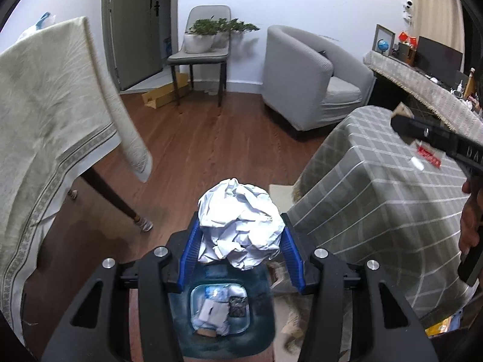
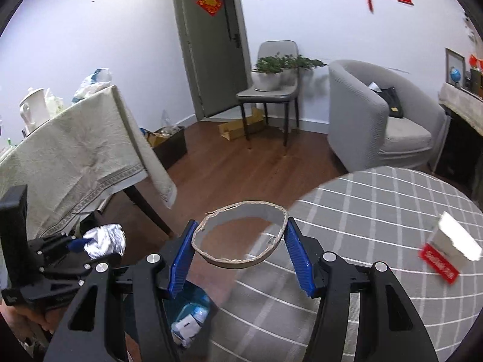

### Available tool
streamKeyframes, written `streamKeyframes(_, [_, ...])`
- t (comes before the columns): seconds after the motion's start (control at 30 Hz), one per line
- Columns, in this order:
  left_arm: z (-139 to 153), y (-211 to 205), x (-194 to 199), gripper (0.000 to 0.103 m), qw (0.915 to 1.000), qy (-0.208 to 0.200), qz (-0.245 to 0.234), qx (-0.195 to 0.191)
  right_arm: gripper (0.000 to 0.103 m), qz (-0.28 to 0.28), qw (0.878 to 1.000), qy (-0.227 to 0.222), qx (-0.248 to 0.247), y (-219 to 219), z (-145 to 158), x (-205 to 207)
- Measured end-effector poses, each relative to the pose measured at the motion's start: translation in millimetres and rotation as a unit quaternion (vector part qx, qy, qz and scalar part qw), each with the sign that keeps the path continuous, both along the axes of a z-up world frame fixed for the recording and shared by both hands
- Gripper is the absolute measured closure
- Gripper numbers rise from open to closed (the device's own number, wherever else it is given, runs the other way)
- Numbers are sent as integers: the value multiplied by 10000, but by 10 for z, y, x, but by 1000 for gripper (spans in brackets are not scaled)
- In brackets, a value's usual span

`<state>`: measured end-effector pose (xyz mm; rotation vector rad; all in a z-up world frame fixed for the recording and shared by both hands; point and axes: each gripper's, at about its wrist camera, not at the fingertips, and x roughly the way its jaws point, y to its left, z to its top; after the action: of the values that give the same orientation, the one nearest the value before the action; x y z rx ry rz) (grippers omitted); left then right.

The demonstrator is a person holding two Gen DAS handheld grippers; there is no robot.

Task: Collect trash
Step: 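Drop the white paper into the bin with the left tool while the right tool drops the paper ring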

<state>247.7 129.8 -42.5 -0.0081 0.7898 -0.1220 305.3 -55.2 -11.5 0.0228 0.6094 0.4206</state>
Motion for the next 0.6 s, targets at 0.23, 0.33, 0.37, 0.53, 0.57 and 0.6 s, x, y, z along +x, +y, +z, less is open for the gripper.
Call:
streamKeyframes(0.23, [-242, 365, -60, 50, 9990, 362, 190, -182, 44, 397, 9992, 98, -38, 526, -71, 36])
streamKeyframes(0.33, [-379, 500, -91, 50, 9980, 534, 295, -164, 44, 608, 9979, 208, -2, 762, -135, 31])
streamKeyframes(0.37, [-412, 538, -103, 50, 9977, 577, 316, -158, 44, 675, 9974, 236, -9, 845, -155, 27])
streamKeyframes(0.53, [-664, 760, -116, 50, 9951, 898, 418, -63, 44, 964, 9946, 377, -41, 1213, -252, 15])
streamKeyframes(0.57, [-719, 807, -120, 50, 9944, 966, 427, -52, 44, 1019, 9940, 404, -31, 1276, -272, 15])
streamKeyframes(0.6, [-759, 843, -113, 50, 9938, 1019, 435, -44, 44, 1062, 9934, 435, -22, 1337, -292, 15])
